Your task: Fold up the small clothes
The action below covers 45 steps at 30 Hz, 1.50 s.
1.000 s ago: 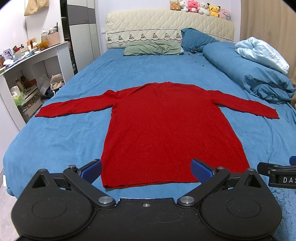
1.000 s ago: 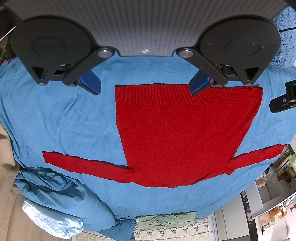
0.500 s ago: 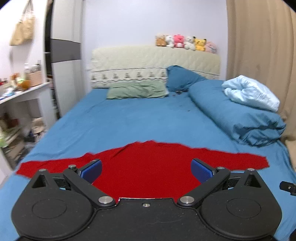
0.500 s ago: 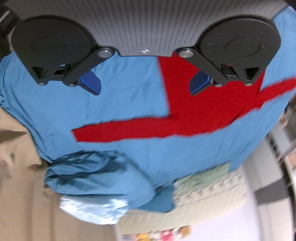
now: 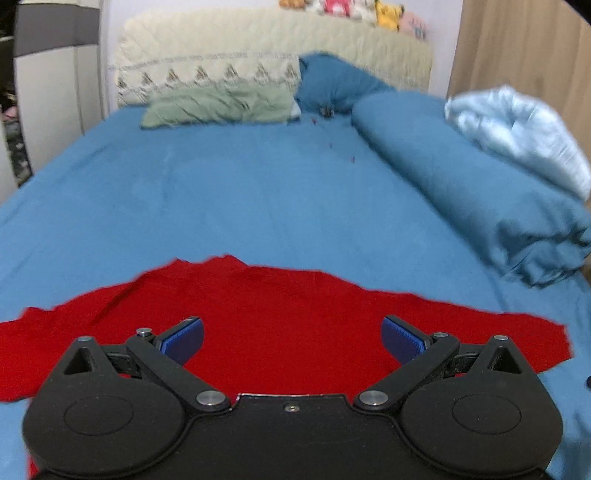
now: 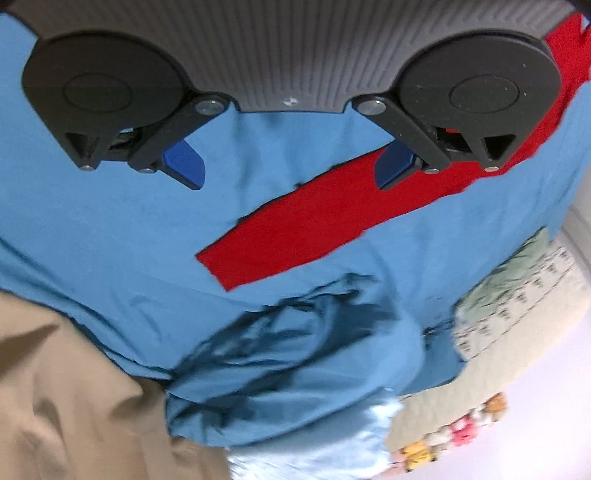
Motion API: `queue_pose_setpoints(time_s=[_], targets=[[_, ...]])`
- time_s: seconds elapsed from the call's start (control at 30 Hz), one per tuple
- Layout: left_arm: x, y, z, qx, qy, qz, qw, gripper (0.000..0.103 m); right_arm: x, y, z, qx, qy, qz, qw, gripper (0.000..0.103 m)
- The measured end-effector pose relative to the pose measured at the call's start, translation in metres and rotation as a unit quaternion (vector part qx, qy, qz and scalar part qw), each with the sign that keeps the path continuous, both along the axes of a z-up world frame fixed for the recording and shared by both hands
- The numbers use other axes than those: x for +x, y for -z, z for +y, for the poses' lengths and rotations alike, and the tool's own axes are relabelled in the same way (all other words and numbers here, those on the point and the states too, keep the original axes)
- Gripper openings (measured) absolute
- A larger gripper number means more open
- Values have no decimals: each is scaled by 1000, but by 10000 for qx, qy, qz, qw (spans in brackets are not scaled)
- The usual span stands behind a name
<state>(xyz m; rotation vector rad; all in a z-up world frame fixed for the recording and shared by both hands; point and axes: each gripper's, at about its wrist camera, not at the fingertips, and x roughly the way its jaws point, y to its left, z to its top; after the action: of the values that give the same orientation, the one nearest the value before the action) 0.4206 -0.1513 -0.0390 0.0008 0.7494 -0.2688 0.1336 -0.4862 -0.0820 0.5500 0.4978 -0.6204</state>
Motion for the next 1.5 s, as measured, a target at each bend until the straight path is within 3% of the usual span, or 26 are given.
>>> queue_pose_setpoints(time_s=[0.2,0.33,0.5,0.57,0.73,0.83,0.9,1.07,1.17,1.23,1.37,1.43,1.5], targets=[[51,69,-37,311,232,354,9986,103,38,53,-42,-19,393,17,9992,103],[78,94,-56,463,329,594,9966,103,68,71,-64,42,535,157,9984,86],[106,121,-69,623,248,1178,9908,103,92,83,-92,254,910,341,9949,63],[108,125,-72,741,250,1172,9900,103,99,83,-97,223,979,528,9935,43],[114,125,-71,724,206,1439,9867,103,112,78,-103,233,978,958,9903,20],[119,116,-66,730,400,1694,9820,103,120,61,-99,288,839,1012,9909,20],[118,100,-51,465,375,1678,9840,103,128,38,-89,287,634,793,9944,20],[99,44,27,77,206,1373,9903,103,167,-38,-27,274,-347,-87,9990,20],[84,17,81,17,133,1281,9917,103,207,-77,39,331,-1305,-620,9889,20],[73,8,116,41,45,1222,9925,103,239,-91,93,465,-1982,-896,9749,20],[56,14,182,91,-213,1132,9933,103,301,-74,208,987,-3272,-1039,9340,20],[51,29,208,53,-369,1244,9915,103,325,-42,264,1182,-3792,-853,9137,20],[45,45,225,-7,-473,1400,9890,103,343,3,312,1299,-4118,-428,9009,20]])
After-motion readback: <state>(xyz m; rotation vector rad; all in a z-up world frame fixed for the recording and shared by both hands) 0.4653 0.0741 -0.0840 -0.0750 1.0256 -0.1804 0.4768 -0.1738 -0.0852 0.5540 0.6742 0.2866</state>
